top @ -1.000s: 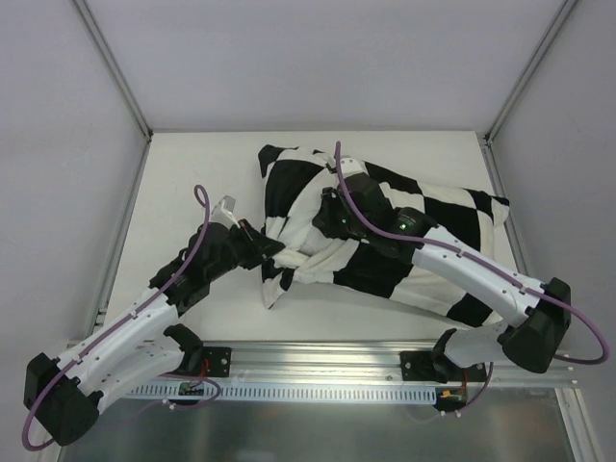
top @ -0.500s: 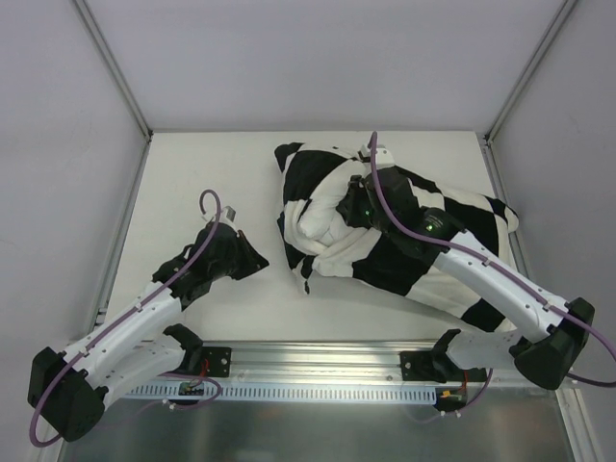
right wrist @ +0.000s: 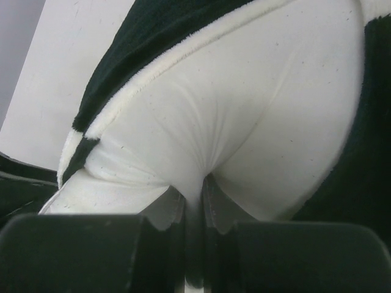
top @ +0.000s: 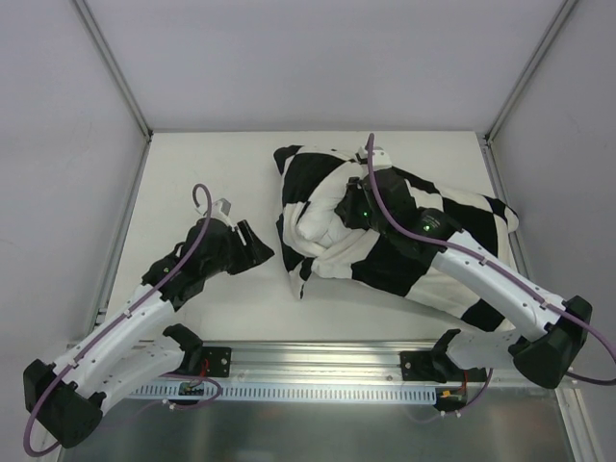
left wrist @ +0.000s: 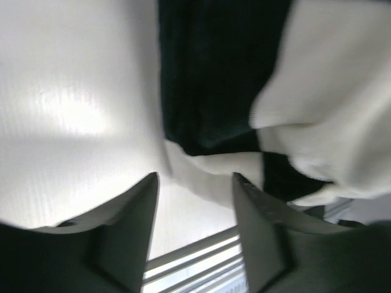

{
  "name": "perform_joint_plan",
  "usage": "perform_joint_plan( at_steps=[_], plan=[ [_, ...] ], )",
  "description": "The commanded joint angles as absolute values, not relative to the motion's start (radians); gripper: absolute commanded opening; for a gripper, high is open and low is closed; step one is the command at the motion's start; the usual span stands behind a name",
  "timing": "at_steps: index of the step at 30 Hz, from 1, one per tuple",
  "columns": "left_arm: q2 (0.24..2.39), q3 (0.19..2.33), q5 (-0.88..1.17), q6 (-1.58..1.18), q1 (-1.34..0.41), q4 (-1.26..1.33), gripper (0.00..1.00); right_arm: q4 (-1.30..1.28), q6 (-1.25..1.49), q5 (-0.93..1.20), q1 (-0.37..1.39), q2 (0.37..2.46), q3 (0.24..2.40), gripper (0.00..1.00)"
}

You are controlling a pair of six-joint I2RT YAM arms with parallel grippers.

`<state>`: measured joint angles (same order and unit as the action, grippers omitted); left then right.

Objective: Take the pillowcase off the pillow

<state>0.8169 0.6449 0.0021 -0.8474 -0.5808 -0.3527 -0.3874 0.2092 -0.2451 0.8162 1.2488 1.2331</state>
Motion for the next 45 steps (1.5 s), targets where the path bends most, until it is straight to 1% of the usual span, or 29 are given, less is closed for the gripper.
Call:
perform_joint_plan(
  at_steps=[1, 2, 4, 6, 10, 14, 15, 18, 19, 21, 22, 23, 27, 30, 36, 39, 42, 43, 44, 45],
  plan=[
    [0.781, 0.785, 0.046, -0.769, -0.584, -0.330, 0.63, -0.278, 0.238, -0.256, 0.824, 1.256, 1.239, 0.01],
    [0.790, 0.801, 0.051, -0.761, -0.587, -0.330, 0.75, -0.272, 0.242, -0.250, 0.827, 1.261, 1.239, 0.01],
    [0.811, 0.839, 0.051, -0.744, -0.592, -0.330, 0.83, -0.265, 0.247, -0.247, 0.831, 1.269, 1.239, 0.01],
    [0.874, 0.868, 0.063, -0.727, -0.592, -0.322, 0.84, -0.264, 0.249, -0.242, 0.841, 1.273, 1.246, 0.01],
    [0.928, 0.868, 0.103, -0.712, -0.597, -0.243, 0.82, -0.265, 0.250, -0.221, 0.848, 1.275, 1.249, 0.01],
    [1.011, 0.871, 0.117, -0.701, -0.597, -0.195, 0.68, -0.262, 0.255, -0.196, 0.857, 1.269, 1.250, 0.01],
    [1.040, 0.874, 0.124, -0.704, -0.597, -0.177, 0.61, -0.261, 0.253, -0.192, 0.864, 1.267, 1.250, 0.01],
    [1.069, 0.877, 0.114, -0.712, -0.597, -0.163, 0.49, -0.268, 0.247, -0.167, 0.870, 1.259, 1.252, 0.01],
    [1.071, 0.877, 0.103, -0.710, -0.597, -0.163, 0.35, -0.276, 0.245, -0.164, 0.876, 1.247, 1.244, 0.01],
    [1.060, 0.867, 0.059, -0.700, -0.594, -0.166, 0.18, -0.278, 0.238, -0.147, 0.876, 1.224, 1.227, 0.00],
    [1.054, 0.859, 0.049, -0.699, -0.586, -0.167, 0.05, -0.278, 0.236, -0.129, 0.876, 1.209, 1.217, 0.01],
    [1.048, 0.841, 0.045, -0.703, -0.565, -0.169, 0.00, -0.278, 0.232, -0.120, 0.876, 1.171, 1.188, 0.01],
    [1.023, 0.790, 0.075, -0.733, -0.477, -0.170, 0.00, -0.250, 0.224, -0.016, 0.874, 1.050, 1.111, 0.01],
    [1.025, 0.769, 0.094, -0.750, -0.440, -0.169, 0.00, -0.193, 0.224, 0.144, 0.874, 0.954, 1.036, 0.01],
    [1.089, 0.761, 0.074, -0.775, -0.400, -0.170, 0.00, -0.187, 0.190, 0.281, 0.879, 0.821, 0.870, 0.01],
    [1.127, 0.770, 0.101, -0.788, -0.347, -0.169, 0.00, -0.253, 0.135, 0.411, 0.887, 0.815, 0.819, 0.01],
    [1.124, 0.796, 0.126, -0.770, -0.334, -0.170, 0.00, -0.346, 0.114, 0.420, 0.917, 0.833, 0.750, 0.01],
    [1.118, 0.805, 0.136, -0.759, -0.333, -0.170, 0.03, -0.377, 0.118, 0.404, 0.925, 0.842, 0.721, 0.01],
    [1.114, 0.825, 0.182, -0.753, -0.321, -0.175, 0.20, -0.383, 0.126, 0.390, 0.937, 0.844, 0.709, 0.01],
    [1.112, 0.837, 0.210, -0.749, -0.313, -0.175, 0.44, -0.387, 0.130, 0.377, 0.942, 0.839, 0.698, 0.01]
  ],
)
